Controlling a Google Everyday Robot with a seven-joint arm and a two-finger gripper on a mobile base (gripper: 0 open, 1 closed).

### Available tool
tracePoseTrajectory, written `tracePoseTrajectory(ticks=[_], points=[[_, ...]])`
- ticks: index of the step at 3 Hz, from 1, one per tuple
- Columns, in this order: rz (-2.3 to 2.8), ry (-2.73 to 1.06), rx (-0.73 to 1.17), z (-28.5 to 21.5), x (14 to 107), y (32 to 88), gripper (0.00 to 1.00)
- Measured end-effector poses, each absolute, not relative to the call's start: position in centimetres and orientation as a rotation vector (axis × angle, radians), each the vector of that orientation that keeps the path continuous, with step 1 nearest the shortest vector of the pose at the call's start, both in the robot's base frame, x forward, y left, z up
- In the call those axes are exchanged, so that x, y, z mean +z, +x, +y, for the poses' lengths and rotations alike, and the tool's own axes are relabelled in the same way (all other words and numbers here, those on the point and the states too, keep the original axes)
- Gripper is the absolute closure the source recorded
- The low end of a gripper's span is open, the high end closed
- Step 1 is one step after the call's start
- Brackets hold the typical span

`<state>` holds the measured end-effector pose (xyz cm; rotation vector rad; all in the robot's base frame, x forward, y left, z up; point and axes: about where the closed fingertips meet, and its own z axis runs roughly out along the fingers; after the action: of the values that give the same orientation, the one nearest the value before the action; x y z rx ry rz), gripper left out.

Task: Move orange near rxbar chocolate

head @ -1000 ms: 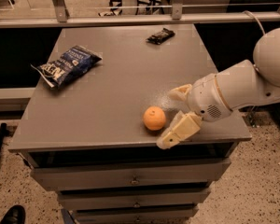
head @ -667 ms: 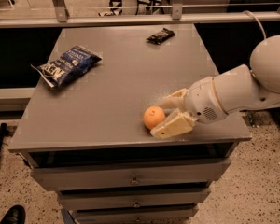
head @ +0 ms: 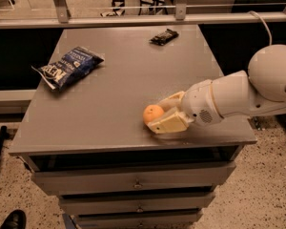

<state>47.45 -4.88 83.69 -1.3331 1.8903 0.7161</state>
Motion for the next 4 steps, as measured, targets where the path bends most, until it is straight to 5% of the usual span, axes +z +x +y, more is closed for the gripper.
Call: tracePoseTrajectory(ticks=[1, 4], points=[[1.888, -1.353, 0.617, -6.5, 85.7, 50.7, 1.00], [1.781, -1.258, 0.515, -8.9, 89.9, 55.4, 1.00]])
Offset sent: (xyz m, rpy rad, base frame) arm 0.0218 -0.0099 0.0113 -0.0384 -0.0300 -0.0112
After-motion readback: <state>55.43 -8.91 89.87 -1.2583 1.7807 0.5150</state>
